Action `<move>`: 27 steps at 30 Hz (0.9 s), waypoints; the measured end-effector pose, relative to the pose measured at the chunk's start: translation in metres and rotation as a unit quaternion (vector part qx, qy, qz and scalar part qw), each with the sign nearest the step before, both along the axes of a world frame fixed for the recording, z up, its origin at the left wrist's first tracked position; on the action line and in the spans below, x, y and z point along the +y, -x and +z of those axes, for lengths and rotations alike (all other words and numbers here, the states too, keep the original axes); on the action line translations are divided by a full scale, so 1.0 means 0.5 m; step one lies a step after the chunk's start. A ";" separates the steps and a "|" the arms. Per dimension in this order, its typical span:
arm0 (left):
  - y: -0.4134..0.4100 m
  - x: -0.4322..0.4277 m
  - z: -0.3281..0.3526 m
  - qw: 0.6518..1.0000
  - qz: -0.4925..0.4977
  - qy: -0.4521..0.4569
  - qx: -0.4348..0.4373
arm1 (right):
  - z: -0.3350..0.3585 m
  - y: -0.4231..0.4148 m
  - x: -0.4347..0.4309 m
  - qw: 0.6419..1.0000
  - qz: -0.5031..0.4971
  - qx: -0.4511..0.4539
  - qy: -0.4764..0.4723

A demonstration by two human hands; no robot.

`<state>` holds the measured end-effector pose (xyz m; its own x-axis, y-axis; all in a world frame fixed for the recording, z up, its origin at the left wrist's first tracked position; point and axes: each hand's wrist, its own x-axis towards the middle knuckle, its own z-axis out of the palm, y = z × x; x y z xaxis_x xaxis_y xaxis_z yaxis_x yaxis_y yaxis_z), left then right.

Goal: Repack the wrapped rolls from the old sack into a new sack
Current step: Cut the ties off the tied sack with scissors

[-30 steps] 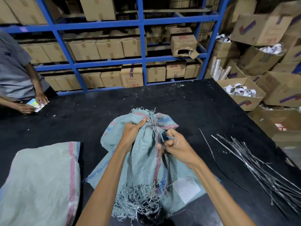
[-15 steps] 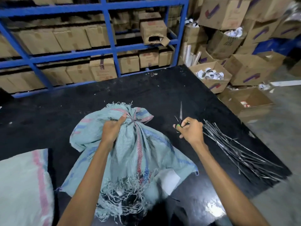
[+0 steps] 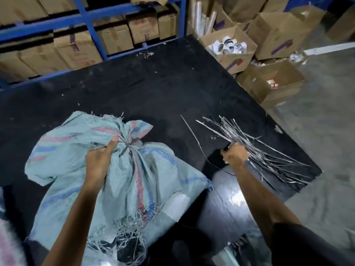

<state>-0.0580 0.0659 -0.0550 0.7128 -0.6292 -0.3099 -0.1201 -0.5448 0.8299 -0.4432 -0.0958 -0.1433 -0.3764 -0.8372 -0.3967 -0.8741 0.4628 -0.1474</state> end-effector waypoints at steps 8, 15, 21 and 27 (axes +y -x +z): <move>0.003 -0.015 -0.002 1.000 -0.007 0.002 0.012 | -0.037 -0.001 -0.028 0.998 0.012 -0.012 -0.065; 0.000 0.001 0.026 0.998 0.000 -0.013 0.054 | 0.074 -0.148 -0.001 0.966 0.155 -0.167 0.126; -0.013 0.058 0.075 0.993 -0.001 0.020 0.115 | 0.232 -0.386 0.106 0.792 0.382 -0.433 0.196; -0.049 0.098 0.129 0.987 0.046 0.052 0.147 | 0.273 -0.517 0.182 0.718 0.502 -0.435 0.206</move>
